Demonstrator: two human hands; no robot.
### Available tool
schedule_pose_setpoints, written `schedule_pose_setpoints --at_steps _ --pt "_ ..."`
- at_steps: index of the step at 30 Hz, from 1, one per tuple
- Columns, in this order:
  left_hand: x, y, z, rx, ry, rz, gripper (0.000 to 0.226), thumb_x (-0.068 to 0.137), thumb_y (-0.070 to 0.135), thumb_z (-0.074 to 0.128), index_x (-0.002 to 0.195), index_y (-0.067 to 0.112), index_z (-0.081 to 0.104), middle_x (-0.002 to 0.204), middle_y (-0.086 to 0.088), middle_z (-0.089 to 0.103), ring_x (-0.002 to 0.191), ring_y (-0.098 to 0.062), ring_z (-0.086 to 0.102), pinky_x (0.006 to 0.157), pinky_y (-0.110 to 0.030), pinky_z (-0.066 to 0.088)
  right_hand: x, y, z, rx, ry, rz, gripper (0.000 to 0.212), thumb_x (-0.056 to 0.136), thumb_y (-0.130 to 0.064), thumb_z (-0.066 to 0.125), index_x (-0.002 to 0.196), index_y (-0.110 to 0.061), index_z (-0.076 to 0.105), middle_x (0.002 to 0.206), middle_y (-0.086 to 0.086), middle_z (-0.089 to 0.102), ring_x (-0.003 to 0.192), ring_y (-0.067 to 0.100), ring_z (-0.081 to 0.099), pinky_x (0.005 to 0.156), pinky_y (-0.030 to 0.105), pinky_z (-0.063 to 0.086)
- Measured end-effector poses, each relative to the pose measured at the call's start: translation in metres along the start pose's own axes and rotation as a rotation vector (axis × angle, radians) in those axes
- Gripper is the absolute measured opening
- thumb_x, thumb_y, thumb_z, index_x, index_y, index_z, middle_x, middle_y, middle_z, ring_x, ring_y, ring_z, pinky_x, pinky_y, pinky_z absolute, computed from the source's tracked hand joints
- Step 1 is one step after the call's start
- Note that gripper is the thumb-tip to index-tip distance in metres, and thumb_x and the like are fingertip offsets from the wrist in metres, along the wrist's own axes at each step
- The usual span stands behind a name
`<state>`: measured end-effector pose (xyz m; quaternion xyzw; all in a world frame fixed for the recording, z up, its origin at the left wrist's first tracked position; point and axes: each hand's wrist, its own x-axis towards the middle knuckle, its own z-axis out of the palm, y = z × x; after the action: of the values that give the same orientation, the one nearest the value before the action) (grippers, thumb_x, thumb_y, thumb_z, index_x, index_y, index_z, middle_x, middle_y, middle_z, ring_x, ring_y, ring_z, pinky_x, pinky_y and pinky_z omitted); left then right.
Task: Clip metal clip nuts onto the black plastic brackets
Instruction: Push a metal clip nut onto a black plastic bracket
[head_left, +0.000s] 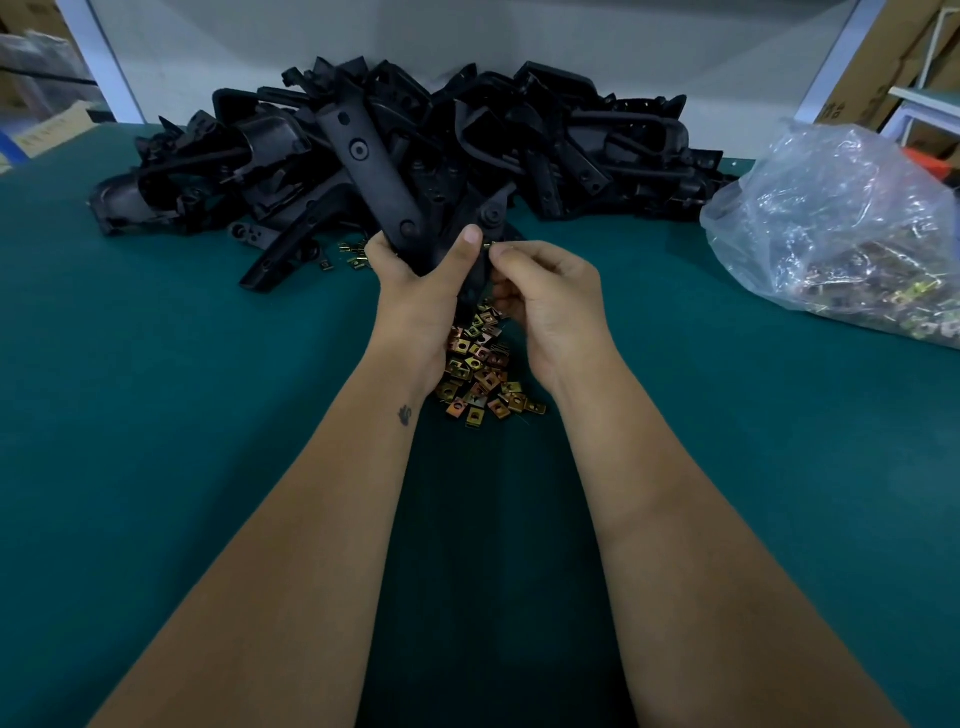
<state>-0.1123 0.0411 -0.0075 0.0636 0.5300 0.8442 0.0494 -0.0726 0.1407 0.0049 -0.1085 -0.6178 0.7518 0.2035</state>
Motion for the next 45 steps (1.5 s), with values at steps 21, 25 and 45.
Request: schedule_pose_setpoints --at_steps 21,25,45 --pt "-0.002 0.007 -0.002 -0.205 -0.123 -0.129 0.044 0.092 0.015 0.069 0.127 0.016 0.042 0.121 -0.005 0.067 0.102 -0.016 0.071 0.085 -0.033 0.058 0.0 -0.001 0.002 0.033 -0.063 -0.056 0.024 0.087 -0.003 0.067 0.066 -0.015 0.066 0.055 -0.009 0.055 0.052 0.005 0.048 0.052 0.017 0.04" --pt "-0.002 0.005 -0.002 -0.168 -0.1 -0.108 0.05 0.091 0.017 0.071 0.131 0.017 0.041 0.121 -0.003 0.068 0.102 -0.013 0.071 0.082 -0.03 0.058 0.0 0.001 0.005 -0.007 -0.025 -0.067 0.022 0.086 -0.005 0.069 0.067 -0.016 0.067 0.058 -0.011 0.058 0.055 0.004 0.05 0.056 0.018 0.043" --pt "0.001 0.006 -0.002 -0.212 -0.007 -0.083 0.033 0.096 -0.009 0.051 0.118 0.015 0.049 0.115 -0.008 0.067 0.106 -0.022 0.068 0.1 -0.041 0.053 -0.006 0.01 0.015 -0.337 0.021 -0.238 0.046 0.09 -0.033 0.065 0.048 -0.025 0.046 0.045 -0.014 0.042 0.047 0.002 0.039 0.049 0.018 0.033"
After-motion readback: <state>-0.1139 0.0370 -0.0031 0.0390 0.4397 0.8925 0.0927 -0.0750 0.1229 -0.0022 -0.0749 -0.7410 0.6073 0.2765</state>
